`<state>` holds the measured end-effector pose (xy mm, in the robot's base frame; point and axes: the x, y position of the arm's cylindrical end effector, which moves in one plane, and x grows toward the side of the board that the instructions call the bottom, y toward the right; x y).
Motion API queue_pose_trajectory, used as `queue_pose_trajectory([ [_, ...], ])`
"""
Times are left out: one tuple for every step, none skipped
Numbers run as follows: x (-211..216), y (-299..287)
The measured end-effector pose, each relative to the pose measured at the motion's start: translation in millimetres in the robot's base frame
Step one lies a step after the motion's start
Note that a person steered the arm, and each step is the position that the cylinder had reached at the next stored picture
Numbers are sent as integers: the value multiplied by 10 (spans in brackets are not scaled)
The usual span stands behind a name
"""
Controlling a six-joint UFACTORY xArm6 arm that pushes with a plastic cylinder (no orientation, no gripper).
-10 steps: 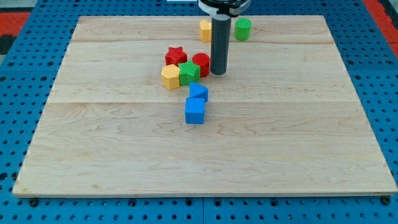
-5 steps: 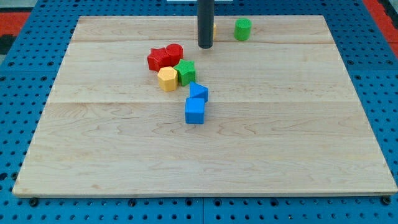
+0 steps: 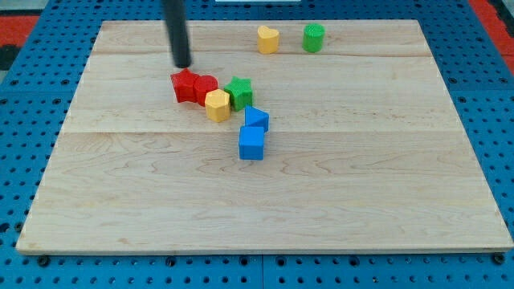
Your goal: Slide the red circle into the red star
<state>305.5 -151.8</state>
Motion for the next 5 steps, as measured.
queue_pose_trajectory([
  [428, -334],
  [732, -54],
  [848, 132],
  [858, 401],
  [858, 426],
])
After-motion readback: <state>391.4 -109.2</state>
